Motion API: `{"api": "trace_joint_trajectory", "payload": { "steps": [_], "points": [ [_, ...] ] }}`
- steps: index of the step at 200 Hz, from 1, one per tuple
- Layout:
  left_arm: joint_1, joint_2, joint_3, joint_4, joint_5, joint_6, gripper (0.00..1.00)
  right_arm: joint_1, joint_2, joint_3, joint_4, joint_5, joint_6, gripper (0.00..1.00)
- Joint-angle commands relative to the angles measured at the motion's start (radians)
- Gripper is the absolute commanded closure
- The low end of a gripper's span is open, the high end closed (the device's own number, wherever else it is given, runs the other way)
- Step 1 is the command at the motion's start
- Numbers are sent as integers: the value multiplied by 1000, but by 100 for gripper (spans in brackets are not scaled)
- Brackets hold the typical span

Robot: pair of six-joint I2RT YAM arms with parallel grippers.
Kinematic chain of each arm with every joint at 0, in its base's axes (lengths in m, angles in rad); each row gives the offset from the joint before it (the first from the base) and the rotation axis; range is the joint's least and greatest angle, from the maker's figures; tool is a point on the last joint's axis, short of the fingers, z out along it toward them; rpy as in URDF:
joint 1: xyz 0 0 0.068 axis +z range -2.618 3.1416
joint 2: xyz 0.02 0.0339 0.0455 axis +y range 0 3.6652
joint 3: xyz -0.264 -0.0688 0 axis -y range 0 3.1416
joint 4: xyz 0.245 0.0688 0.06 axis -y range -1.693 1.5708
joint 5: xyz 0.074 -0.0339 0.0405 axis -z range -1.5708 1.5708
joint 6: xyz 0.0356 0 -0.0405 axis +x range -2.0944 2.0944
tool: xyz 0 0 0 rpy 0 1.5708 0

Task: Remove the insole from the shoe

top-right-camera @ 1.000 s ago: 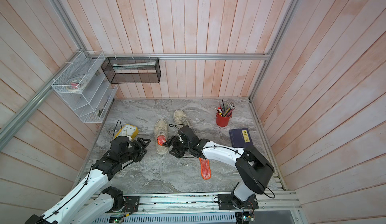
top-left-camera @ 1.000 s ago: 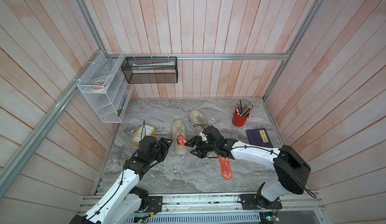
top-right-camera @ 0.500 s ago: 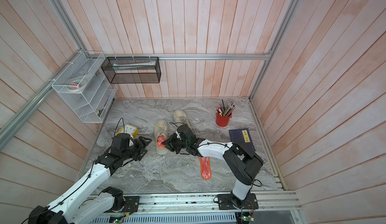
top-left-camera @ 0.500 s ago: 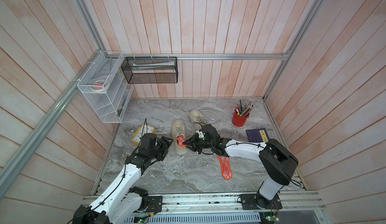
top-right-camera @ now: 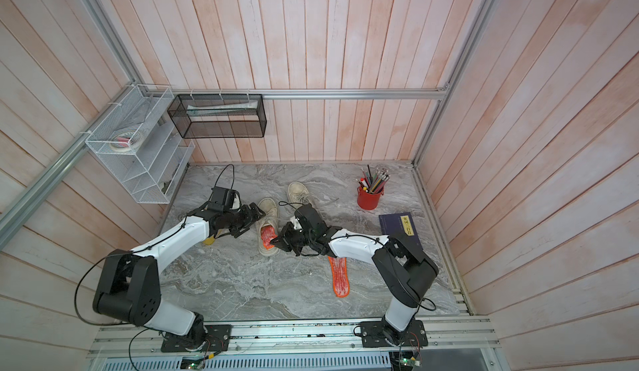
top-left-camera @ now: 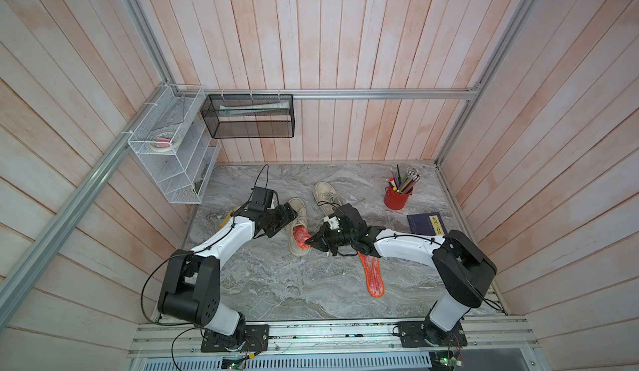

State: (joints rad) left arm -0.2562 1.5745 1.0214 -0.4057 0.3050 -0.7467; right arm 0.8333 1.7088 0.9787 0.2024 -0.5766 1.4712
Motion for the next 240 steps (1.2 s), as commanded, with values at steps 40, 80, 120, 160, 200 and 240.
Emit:
{"api": "trace_joint_trajectory", "payload": {
  "steps": [40,80,120,160,200,240],
  "points": [
    [6,263,224,-44,-96,184,10,3,-19,110,-197,-95,-159,100],
    [4,364,253,4,-101,157,29,3,-63,97,-219,-125,-156,100],
    [4,401,245,40,-113,111,33,4,-174,79,-270,-140,-171,100],
    [4,405,242,57,-148,77,39,3,-315,61,-370,-144,-194,100],
    [4,403,241,72,-178,49,42,-2,-513,16,-481,-88,-179,100],
    [-1,380,219,108,-194,-17,43,-12,-708,-150,-539,63,-79,100]
  ]
}}
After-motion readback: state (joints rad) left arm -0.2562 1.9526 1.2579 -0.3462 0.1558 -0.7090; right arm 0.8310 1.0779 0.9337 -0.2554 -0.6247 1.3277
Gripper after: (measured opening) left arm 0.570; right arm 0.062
